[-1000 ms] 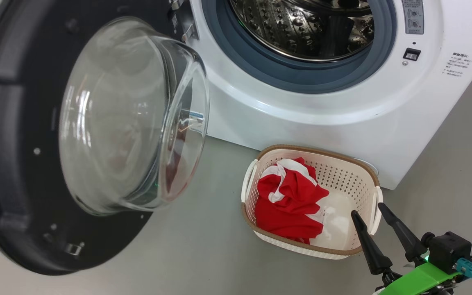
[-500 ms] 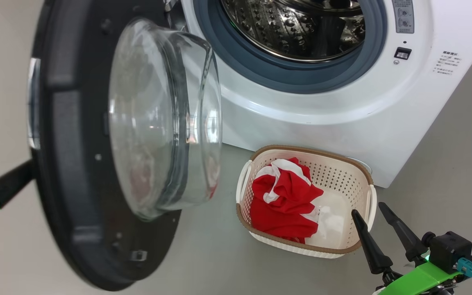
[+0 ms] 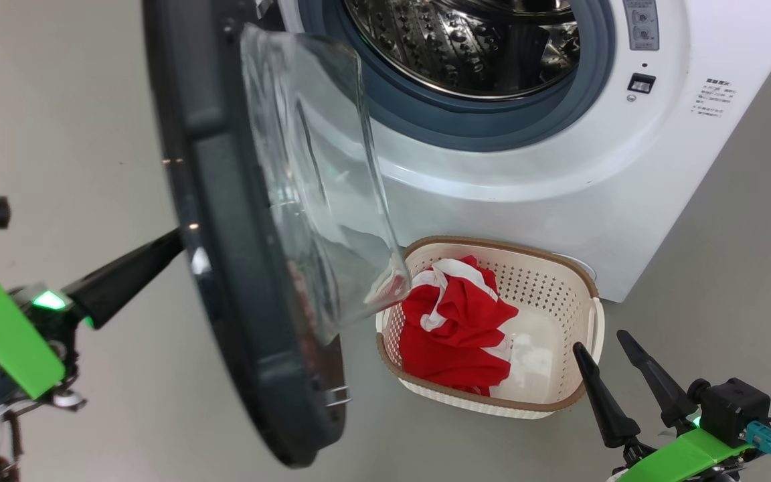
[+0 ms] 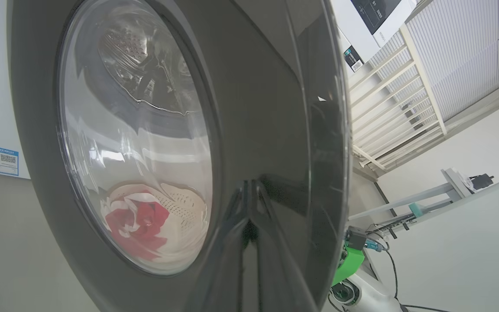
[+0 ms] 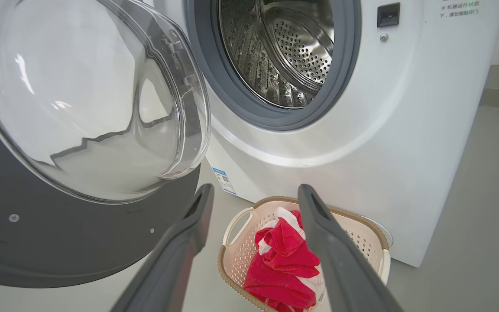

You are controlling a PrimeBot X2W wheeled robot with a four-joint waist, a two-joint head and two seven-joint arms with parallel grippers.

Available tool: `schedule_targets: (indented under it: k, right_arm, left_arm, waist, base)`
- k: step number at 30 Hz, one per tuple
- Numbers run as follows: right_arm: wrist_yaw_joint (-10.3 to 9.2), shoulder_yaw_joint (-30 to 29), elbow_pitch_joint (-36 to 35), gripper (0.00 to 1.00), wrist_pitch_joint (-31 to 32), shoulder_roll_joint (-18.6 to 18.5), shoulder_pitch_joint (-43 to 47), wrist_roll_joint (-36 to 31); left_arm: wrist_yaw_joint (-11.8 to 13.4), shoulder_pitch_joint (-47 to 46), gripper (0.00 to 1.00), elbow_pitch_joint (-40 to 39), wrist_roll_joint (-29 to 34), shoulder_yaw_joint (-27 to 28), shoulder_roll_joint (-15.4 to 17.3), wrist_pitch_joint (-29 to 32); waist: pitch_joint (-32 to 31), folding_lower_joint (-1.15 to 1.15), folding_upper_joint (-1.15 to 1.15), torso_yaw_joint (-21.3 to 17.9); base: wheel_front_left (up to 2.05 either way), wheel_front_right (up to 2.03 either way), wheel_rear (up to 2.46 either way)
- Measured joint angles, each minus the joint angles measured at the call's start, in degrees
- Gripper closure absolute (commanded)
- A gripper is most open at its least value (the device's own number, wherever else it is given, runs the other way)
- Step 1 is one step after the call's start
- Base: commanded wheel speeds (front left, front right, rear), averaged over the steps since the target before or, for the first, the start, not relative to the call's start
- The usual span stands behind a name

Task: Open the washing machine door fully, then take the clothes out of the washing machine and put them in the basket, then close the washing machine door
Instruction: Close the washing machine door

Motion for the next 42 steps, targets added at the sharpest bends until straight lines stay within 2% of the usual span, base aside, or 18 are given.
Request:
schedule_targets:
  k: [6,19,30,32,35,38,40,42]
  right_arm:
    - [0.00,0.0,-0.1,0.00,0.0,0.0,0.0,0.0]
    - [0.00,-0.2,-0.1,0.00,0.0,0.6,0.0,0.0]
    - [0.00,-0.2,-0.1,0.00,0.0,1.0,0.3,0.0]
    - [0.00,-0.2,-0.1,0.00,0.0,1.0,0.4,0.0]
    - [0.00,-0.1,0.0,0.00,0.0,1.0,0.4,0.0]
    - [0.00,-0.1,-0.1,0.00,0.0,1.0,0.5,0.0]
    - [0.00,-0.1,0.0,0.00,0.0,1.0,0.6,0.0]
    - [0.00,-0.1,-0.1,0.00,0.0,1.0,0.6,0.0]
  left_arm:
    - [0.0,-0.9,1.00,-0.7,0.1,-1.6,-1.1,-2.7]
    - [0.0,-0.3,1.00,1.6,0.3,-2.8,0.5,-6.7]
    - [0.0,5.3,0.99,5.6,1.3,-3.8,1.2,-12.7]
    - [0.0,6.5,0.90,6.3,1.4,-3.9,1.2,-14.2]
    - [0.0,8.3,0.71,7.5,1.2,-3.8,1.1,-16.6]
    - [0.0,10.3,0.60,8.3,0.9,-3.8,1.0,-19.2]
    - [0.0,11.7,0.45,9.1,0.8,-3.8,0.8,-21.1]
    - [0.0,13.1,0.18,9.9,0.8,-3.8,0.8,-23.1]
  waist:
    - [0.0,0.00,0.00,-0.6]
    - [-1.0,0.00,0.00,-0.6]
    - [-2.0,0.00,0.00,0.5]
    - [-2.2,0.00,0.00,0.7]
    - [-2.5,0.00,0.00,0.9]
    - [-2.7,0.00,0.00,1.0]
    - [-2.9,0.00,0.00,1.2]
    - [-3.0,0.00,0.00,1.3]
  base:
    - [0.00,0.00,0.00]
    - [0.00,0.00,0.00]
    - [0.00,0.00,0.00]
    - [0.00,0.00,0.00]
    - [0.00,0.00,0.00]
    - [0.00,0.00,0.00]
    - [0.00,0.00,0.00]
    - [0.00,0.00,0.00]
